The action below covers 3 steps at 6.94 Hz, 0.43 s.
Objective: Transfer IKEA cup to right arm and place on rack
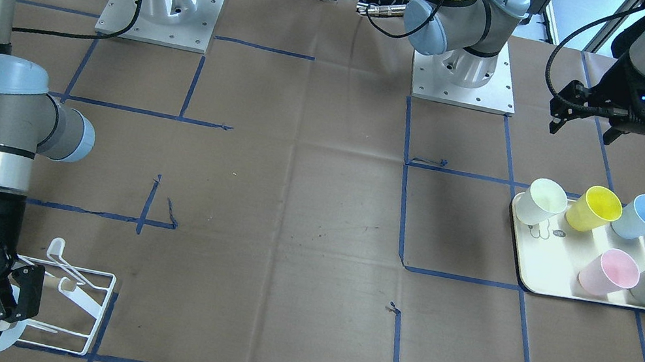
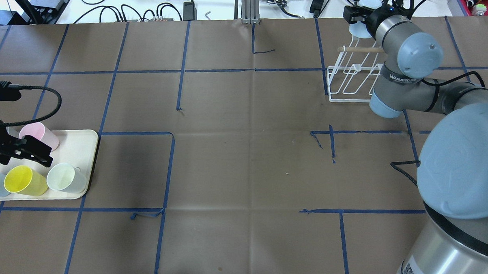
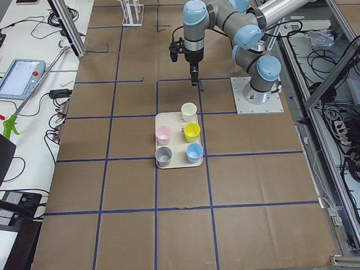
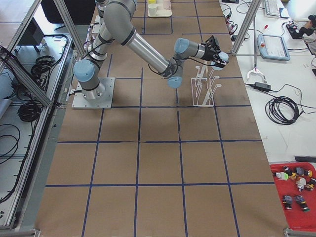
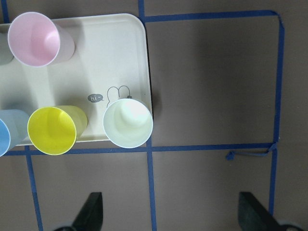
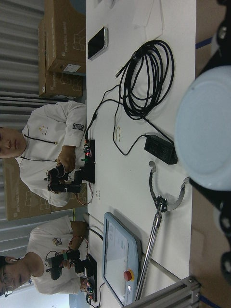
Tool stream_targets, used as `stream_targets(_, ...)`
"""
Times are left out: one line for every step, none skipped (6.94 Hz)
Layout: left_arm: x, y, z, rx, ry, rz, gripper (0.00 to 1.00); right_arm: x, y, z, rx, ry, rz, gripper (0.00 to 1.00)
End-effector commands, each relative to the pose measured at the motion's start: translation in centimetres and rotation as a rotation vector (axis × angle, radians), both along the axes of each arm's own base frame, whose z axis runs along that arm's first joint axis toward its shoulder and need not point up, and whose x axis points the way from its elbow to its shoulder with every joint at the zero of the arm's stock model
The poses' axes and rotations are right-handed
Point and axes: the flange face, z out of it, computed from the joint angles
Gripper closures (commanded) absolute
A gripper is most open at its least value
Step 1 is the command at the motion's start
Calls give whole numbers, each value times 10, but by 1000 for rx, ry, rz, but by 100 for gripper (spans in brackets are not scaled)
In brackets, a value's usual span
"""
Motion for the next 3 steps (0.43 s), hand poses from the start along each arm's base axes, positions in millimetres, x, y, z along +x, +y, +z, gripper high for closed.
stream_targets(0, 4, -49, -32, -14, 3, 1, 6, 3, -9, 20, -10, 5, 91)
stream_targets(-5, 8, -70, -48, -5, 1, 1, 7, 7, -18, 40, -21, 8, 90)
stream_targets(-7, 11, -94, -63, -5, 2, 1, 7, 7, -22, 48, -30, 7, 74)
